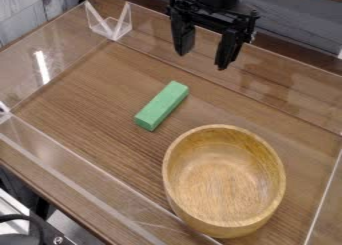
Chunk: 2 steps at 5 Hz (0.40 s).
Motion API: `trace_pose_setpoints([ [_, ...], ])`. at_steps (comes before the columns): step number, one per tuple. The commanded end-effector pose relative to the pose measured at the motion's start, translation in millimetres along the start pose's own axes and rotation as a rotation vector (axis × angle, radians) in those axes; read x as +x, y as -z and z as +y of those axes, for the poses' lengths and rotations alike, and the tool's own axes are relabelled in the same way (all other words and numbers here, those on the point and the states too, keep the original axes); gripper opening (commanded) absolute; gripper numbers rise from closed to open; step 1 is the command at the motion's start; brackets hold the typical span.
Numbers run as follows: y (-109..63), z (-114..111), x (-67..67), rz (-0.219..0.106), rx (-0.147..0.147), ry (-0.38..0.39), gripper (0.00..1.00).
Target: Put the green block in the brown bowl
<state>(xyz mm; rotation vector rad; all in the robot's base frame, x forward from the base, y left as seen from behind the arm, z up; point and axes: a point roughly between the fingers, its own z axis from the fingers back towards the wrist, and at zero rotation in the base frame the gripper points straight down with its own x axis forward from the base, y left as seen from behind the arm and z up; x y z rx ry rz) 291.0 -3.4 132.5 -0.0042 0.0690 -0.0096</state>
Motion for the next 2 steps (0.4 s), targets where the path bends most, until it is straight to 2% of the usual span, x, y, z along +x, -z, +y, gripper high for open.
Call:
trace_pose_setpoints([
  [1, 11.2, 11.9, -4.3, 0.002, -0.003, 0.001, 1.00],
  [2, 34.1, 27.1, -14.1, 0.014, -0.004, 0.005, 1.00],
])
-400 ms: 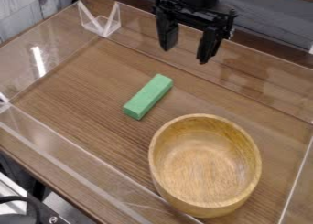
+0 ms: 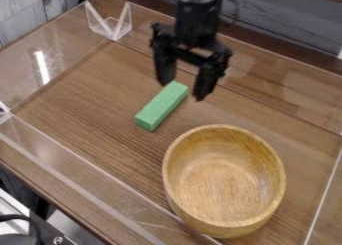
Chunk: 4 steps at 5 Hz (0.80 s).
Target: Put the green block in the brown bowl
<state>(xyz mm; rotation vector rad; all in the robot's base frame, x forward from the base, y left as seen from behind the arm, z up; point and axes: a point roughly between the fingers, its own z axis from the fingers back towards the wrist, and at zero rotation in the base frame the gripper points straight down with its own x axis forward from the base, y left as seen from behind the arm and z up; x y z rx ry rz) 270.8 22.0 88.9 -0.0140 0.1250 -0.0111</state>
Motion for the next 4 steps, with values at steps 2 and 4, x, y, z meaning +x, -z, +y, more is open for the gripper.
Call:
trace_pose_setpoints([
  [2, 4.8, 19.6, -13.5, -0.090, 0.010, 0.048, 1.00],
  [4, 14.1, 25.4, -14.1, -0.107, 0.006, 0.067, 1.00],
])
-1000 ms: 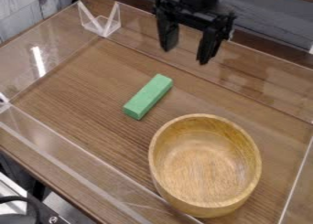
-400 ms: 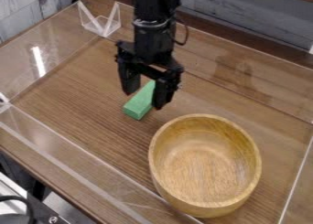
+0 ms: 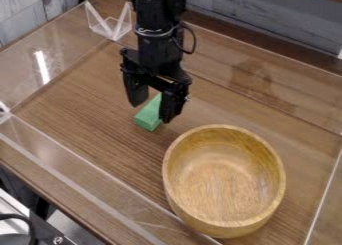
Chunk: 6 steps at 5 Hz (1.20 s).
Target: Put the green block in the brown bowl
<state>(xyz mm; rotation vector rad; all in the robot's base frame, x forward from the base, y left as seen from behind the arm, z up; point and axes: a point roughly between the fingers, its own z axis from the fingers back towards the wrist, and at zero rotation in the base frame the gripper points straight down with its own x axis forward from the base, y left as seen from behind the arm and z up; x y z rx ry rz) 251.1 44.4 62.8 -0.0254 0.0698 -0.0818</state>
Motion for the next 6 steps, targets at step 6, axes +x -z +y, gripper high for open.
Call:
trace_pose_setpoints([
  [6, 6.4, 10.1, 7.7, -0.073, -0.005, 0.040, 1.00],
])
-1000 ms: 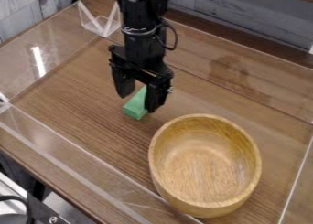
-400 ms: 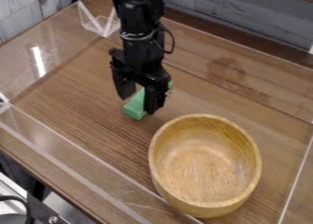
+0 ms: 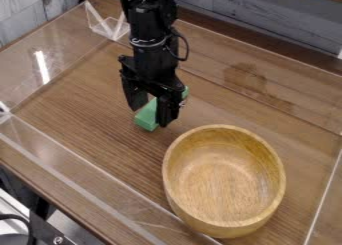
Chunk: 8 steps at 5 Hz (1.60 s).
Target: Put the green block in the brown bowl
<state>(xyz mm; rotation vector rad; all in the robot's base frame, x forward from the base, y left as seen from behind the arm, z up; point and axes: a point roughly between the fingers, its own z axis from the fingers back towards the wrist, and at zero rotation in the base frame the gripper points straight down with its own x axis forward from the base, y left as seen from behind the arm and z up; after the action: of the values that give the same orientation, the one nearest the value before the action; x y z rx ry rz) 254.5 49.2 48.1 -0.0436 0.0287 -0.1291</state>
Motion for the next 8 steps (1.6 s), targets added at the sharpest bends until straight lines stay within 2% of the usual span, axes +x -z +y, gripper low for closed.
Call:
trace_pose_setpoints([
  [1, -7.1, 5.7, 4.8, -0.034, 0.008, -0.003, 1.00],
  [8, -8.6, 9.7, 12.9, -0.045, -0.011, 0.018, 1.00],
])
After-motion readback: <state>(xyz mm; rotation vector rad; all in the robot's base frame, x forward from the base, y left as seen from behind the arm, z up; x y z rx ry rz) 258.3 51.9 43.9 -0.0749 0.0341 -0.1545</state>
